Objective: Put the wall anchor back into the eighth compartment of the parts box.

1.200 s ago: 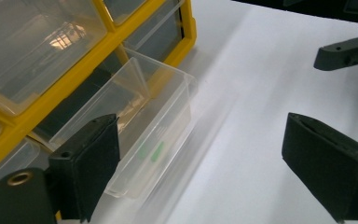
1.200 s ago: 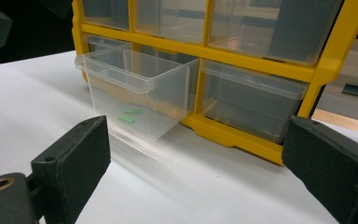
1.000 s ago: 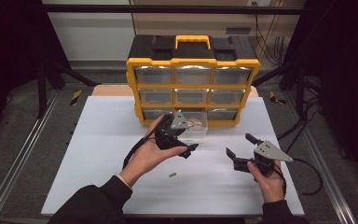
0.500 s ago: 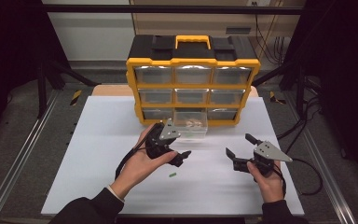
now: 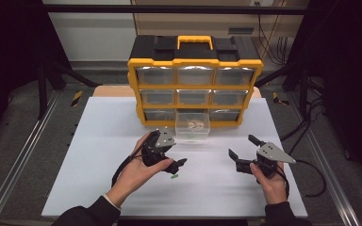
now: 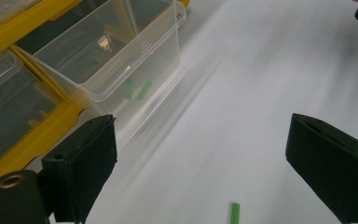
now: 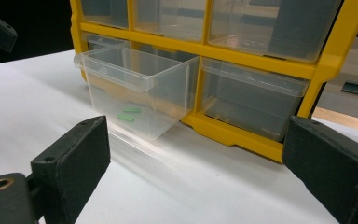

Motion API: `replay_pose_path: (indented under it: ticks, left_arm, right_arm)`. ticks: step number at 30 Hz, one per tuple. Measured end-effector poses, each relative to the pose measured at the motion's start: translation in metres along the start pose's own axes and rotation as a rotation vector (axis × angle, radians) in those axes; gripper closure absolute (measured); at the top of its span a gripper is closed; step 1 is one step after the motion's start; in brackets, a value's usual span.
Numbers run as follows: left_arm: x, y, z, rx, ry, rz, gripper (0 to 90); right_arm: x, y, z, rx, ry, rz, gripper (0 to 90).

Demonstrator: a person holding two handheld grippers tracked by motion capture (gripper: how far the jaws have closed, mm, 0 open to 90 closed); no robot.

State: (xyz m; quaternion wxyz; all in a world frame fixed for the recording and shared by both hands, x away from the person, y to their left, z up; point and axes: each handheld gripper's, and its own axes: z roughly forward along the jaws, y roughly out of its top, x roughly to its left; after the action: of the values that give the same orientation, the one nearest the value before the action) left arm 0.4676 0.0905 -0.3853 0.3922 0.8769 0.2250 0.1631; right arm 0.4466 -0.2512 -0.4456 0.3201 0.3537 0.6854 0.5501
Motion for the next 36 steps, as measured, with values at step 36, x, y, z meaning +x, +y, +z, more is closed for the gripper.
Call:
replay_pose_path:
  ticks: [36]
  left_arm:
    - [-0.006, -0.026, 0.03, 0.155, -0.087, -0.024, 8.6]
  right_arm:
    - [0.0, 0.001, 0.0, 0.001, -0.004, -0.004, 7.7]
